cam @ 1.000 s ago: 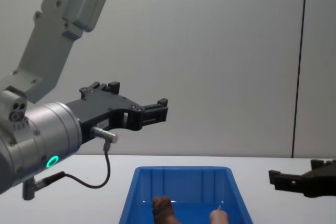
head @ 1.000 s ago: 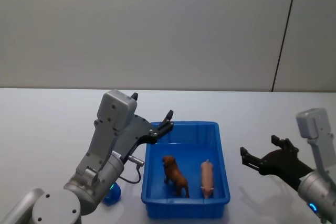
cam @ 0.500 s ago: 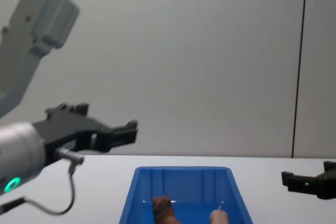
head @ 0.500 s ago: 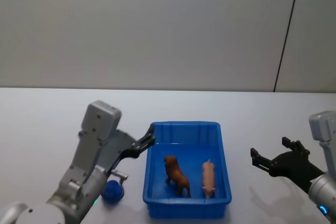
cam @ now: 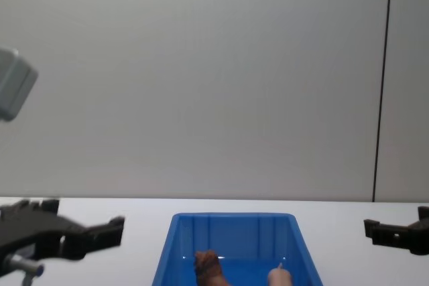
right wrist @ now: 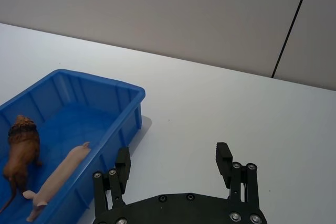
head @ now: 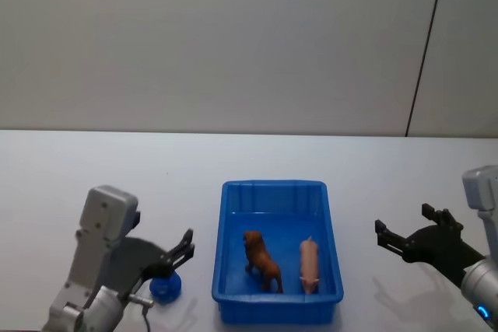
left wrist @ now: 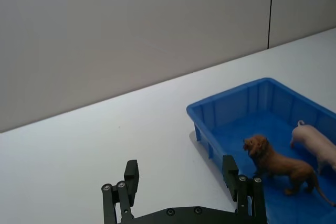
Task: Pick up the two dolls from the table and place them into the box.
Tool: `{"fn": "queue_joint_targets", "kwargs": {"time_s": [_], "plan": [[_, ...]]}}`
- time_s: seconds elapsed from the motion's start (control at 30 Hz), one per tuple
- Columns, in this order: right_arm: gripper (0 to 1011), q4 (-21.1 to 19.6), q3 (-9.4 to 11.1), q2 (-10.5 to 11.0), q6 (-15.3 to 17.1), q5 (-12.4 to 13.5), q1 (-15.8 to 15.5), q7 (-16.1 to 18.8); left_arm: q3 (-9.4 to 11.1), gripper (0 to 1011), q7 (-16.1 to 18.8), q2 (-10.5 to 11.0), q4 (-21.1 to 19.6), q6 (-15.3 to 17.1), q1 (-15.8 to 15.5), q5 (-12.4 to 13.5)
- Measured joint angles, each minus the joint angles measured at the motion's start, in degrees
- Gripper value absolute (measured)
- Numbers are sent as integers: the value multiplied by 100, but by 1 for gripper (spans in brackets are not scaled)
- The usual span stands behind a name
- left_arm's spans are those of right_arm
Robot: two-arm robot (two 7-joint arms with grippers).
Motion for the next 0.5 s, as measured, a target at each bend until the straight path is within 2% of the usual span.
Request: {"fn": "queue_joint_targets", "kwargs": {"time_s": [0.23,0.5], "plan": [[1001,-3,4,5,-4,5,-4,-4,-59,1001,-146,107,131,110,96,-192],[1001,-3,9,9,-8,10,-8,-5,-107,1001,-602,128,479,269,15,-212]]}}
